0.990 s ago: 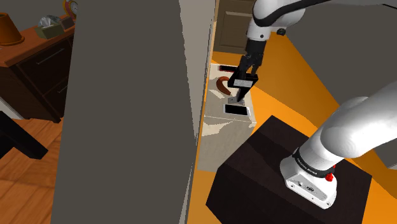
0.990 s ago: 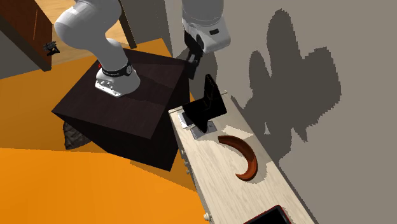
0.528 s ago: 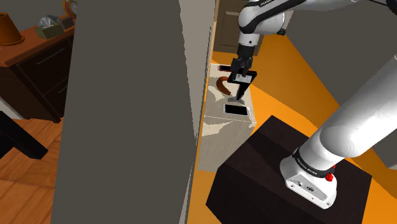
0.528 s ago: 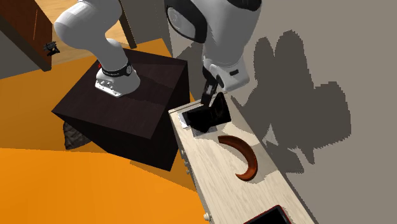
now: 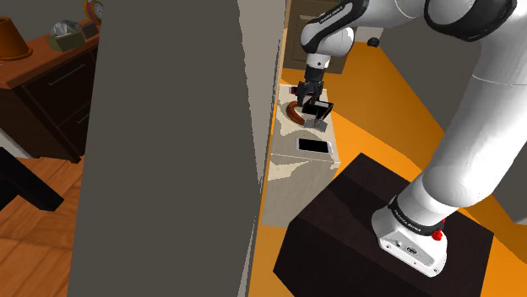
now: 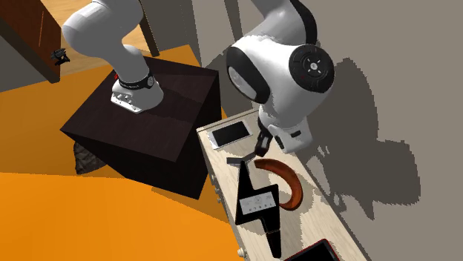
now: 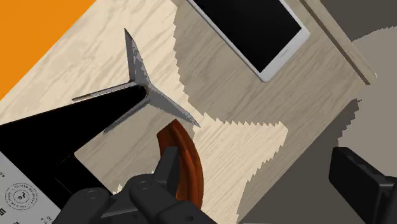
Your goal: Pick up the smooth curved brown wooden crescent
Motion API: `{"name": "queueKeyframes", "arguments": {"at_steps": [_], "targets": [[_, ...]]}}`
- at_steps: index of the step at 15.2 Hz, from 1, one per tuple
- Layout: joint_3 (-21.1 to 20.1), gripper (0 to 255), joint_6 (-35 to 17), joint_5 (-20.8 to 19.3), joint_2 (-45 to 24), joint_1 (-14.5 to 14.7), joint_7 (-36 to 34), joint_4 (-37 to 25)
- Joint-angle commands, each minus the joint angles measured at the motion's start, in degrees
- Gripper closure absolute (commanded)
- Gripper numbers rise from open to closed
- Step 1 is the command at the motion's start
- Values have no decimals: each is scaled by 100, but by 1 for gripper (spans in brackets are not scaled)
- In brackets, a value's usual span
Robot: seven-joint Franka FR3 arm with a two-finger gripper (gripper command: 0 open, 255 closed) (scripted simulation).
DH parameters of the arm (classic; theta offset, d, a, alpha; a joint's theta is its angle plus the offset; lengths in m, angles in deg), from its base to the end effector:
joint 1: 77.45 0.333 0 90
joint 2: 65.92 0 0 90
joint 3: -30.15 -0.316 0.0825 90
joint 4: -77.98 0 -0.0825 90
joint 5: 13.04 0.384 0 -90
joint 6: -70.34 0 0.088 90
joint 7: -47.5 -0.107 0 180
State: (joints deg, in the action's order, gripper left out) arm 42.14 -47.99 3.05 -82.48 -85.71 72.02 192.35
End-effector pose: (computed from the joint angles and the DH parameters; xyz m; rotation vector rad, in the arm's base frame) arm 0.5477 -0.1832 0.3037 -2.8951 0.1206 0.1849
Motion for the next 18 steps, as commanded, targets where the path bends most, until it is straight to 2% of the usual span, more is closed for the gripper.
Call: {"name": "queueKeyframes", "arguments": {"at_steps": [1,7,16,17,18], "targets": [[-14,0,-24,174,-497,-114,148,-423],[-123,0,113,524,-1773,-453,351,-1741],[-193,0,-254,638,-2155,-491,479,-1739],[-197,255,-274,641,-2134,-478,472,-1703],[-195,255,-279,638,-2081,-463,463,-1649]]}}
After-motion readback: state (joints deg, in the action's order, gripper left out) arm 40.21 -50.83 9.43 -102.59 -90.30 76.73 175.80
